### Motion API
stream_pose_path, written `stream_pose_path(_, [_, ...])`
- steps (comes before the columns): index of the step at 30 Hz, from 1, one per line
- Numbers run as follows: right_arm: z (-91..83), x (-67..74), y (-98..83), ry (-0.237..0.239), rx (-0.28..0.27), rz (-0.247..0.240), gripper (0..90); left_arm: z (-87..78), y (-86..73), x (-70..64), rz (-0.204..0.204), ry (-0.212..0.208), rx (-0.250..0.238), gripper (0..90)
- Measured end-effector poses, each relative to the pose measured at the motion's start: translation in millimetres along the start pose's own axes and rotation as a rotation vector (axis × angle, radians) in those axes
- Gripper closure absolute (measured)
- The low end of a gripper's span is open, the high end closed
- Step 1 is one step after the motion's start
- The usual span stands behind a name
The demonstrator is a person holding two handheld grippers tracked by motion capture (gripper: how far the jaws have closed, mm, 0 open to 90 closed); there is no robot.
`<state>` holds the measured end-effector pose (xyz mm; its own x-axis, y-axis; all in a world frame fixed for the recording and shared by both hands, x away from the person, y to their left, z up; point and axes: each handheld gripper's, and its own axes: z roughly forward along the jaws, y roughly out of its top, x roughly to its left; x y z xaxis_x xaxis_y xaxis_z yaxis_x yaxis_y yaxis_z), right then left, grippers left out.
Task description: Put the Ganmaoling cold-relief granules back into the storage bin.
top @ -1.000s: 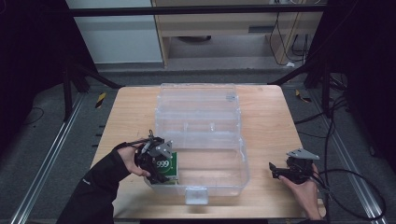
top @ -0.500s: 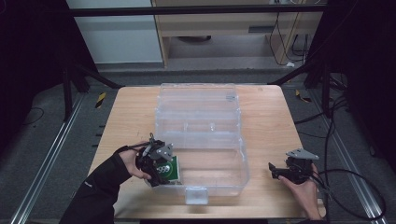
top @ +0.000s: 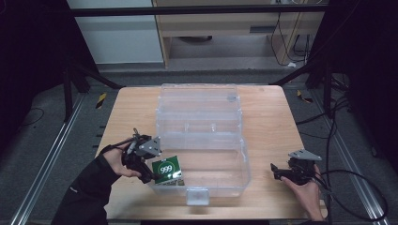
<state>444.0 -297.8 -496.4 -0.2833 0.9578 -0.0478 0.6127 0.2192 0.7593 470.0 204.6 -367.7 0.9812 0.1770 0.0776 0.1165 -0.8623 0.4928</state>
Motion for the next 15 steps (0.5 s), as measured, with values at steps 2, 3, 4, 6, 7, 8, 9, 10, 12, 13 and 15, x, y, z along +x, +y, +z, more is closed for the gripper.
stream_pose_path(2, [-0.4, -0.2, 0.0, -0.001, -0.001, 0.001, 2.6, -7.1, -7.4, 1.2, -0.029, 0.024, -0.023, 14.9])
stream_pose_path(3, [-0.7, -0.3, 0.0, 0.000, -0.002, 0.003, 2.6, -10.7, -11.4, 2.0, -0.042, 0.037, -0.030, 15.0])
stream_pose_path(4, [-0.9, -0.4, 0.0, 0.000, -0.001, 0.004, 2.7, -14.6, -16.7, 2.9, -0.064, 0.055, -0.040, 15.1])
stream_pose_path(6, [-1.2, -0.4, -0.2, 0.000, -0.002, 0.006, 2.7, -19.4, -24.4, 4.9, -0.092, 0.083, -0.061, 15.1])
stream_pose_path(7, [-1.2, -0.4, -0.2, -0.001, -0.002, 0.006, 2.8, -21.7, -29.2, 6.1, -0.113, 0.098, -0.076, 15.1])
stream_pose_path(8, [-1.3, -0.5, -0.1, -0.001, -0.002, 0.006, 2.8, -23.8, -34.2, 7.2, -0.133, 0.112, -0.091, 15.1])
stream_pose_path(9, [-1.6, -0.2, 0.0, 0.002, -0.004, 0.011, 2.9, -25.3, -39.2, 8.4, -0.153, 0.126, -0.106, 15.2])
stream_pose_path(10, [-1.8, -0.3, -0.1, -0.001, -0.005, 0.008, 3.0, -26.1, -44.4, 9.5, -0.173, 0.140, -0.117, 15.1])
stream_pose_path(12, [-1.8, -0.5, -0.1, -0.002, -0.007, 0.006, 3.1, -25.8, -55.2, 11.9, -0.224, 0.164, -0.140, 15.1])
stream_pose_path(13, [-1.9, -0.5, -0.2, -0.002, -0.006, 0.006, 3.1, -25.0, -60.7, 13.2, -0.247, 0.176, -0.145, 15.1])
stream_pose_path(15, [-1.9, -0.6, -0.3, -0.002, -0.006, 0.005, 3.1, -22.4, -72.0, 15.6, -0.297, 0.198, -0.146, 15.1])
